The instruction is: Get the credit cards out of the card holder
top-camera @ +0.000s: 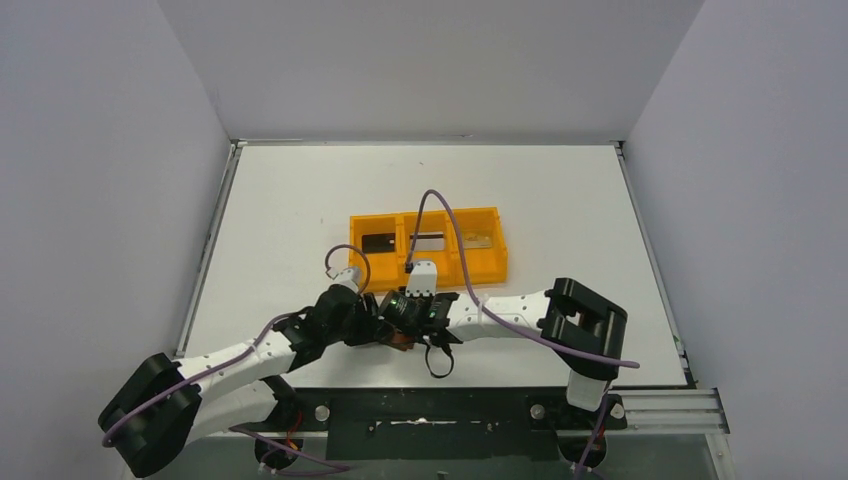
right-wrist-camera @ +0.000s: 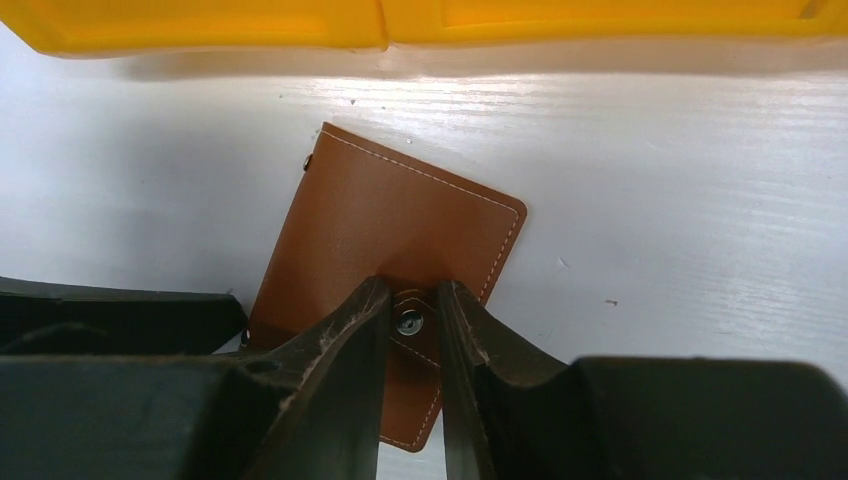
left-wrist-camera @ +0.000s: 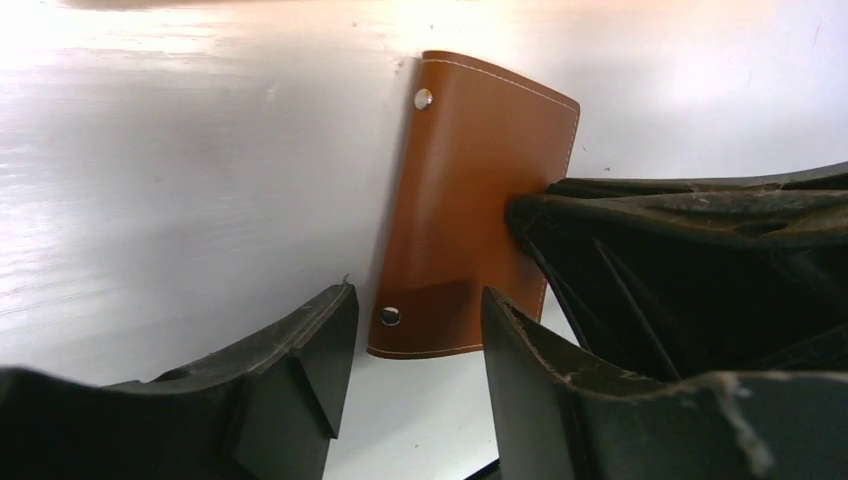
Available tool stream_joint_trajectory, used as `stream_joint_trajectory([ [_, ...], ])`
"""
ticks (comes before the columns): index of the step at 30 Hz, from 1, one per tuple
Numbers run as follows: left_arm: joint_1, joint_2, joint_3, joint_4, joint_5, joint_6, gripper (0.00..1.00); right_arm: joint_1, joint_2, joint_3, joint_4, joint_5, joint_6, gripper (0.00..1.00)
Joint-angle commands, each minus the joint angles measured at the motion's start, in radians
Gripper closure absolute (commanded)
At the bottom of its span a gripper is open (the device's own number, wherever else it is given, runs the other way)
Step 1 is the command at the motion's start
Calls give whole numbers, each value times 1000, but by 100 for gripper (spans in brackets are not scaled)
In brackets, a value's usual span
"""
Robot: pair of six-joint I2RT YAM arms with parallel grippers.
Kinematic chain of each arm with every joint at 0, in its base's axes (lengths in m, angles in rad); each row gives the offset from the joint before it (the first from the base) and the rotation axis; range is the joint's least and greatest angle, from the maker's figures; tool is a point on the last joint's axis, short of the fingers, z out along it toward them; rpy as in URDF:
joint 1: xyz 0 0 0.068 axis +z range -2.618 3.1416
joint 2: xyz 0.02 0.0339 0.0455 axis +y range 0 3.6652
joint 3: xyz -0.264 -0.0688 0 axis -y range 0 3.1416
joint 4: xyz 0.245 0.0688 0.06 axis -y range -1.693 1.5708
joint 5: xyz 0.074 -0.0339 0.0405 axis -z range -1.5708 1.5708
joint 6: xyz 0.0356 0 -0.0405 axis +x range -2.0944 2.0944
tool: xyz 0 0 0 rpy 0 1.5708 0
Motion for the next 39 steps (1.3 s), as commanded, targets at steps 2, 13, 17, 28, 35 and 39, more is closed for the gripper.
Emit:
stream_joint_trajectory([
  [2, -41, 73, 39, 32, -30, 5, 58, -2, -58, -38, 98, -15, -17, 90],
  [13, -52, 79, 6, 41, -91, -68, 85, -7, -107, -73, 140, -30, -47, 100],
  [17, -54, 66, -8, 26, -120, -91, 100, -8, -134, -87, 144, -22, -53, 100],
  [28, -56, -9, -30, 9, -131, -113, 100, -7, -189, -123, 72, 9, -46, 85],
  [35, -61, -36, -25, 11, -115, -106, 100, -11, -185, -121, 12, -1, -15, 73],
  [39, -62, -31, -24, 7, -113, -108, 100, -13, -164, -94, -51, 12, 23, 73],
])
